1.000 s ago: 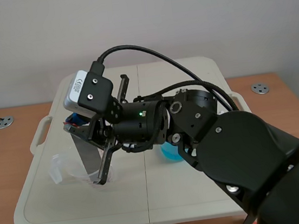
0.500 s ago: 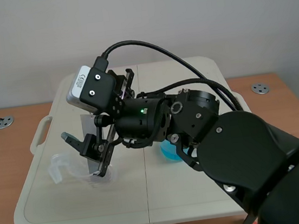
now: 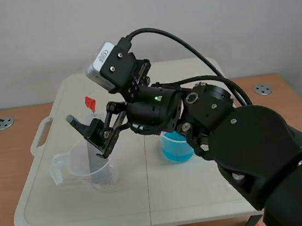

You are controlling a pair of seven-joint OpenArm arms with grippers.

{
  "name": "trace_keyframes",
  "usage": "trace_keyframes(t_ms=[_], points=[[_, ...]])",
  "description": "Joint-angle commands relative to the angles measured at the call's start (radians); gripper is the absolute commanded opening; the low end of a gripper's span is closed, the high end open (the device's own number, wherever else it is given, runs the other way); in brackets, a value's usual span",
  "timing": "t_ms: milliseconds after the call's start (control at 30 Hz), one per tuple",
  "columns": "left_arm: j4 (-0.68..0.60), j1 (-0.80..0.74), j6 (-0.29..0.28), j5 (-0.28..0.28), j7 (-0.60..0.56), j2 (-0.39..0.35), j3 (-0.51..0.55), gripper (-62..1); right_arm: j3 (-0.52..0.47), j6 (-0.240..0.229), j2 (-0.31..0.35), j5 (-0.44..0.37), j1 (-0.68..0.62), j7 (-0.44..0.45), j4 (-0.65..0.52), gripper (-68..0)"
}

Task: Hold the metal plate by the orange handle, dip it into the blue solution, take it out and point at it, then put the plate back in the beaker on the left.
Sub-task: 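Return to the home posture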

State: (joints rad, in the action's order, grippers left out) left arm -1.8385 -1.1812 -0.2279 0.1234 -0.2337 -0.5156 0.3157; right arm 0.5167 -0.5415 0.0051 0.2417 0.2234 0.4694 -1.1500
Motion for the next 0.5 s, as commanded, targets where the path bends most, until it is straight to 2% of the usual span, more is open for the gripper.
trace_keyframes(t_ms=[0, 33, 133, 200, 333, 467], points=[[-0.019, 0.005, 0.005, -0.008, -0.021, 0.005, 0.002, -2.7, -0.014, 0.003, 0.018, -0.045, 0.022, 0.032, -0.023, -13.5], [-0.02, 0.005, 0.005, -0.008, -0.037, 0.005, 0.002, 1.4, -0.022, 0.003, 0.031, -0.073, 0.019, 0.047, -0.03, -13.5], [-0.02, 0.021, 0.005, -0.015, -0.032, 0.005, -0.002, 1.4, -0.042, 0.003, 0.077, -0.174, -0.008, 0.079, -0.068, -13.5], [-0.02, 0.031, 0.005, -0.015, -0.032, 0.005, -0.002, 1.4, -0.055, 0.002, 0.106, -0.208, -0.031, 0.072, -0.111, -12.3], [-0.02, 0.055, 0.005, -0.055, -0.032, 0.005, -0.002, 1.4, -0.067, -0.01, 0.175, -0.25, -0.093, 0.009, -0.203, -2.3], [-0.02, 0.105, 0.005, -0.088, -0.033, 0.005, -0.002, 1.4, -0.087, -0.008, 0.254, -0.354, -0.18, -0.061, -0.291, -1.0]])
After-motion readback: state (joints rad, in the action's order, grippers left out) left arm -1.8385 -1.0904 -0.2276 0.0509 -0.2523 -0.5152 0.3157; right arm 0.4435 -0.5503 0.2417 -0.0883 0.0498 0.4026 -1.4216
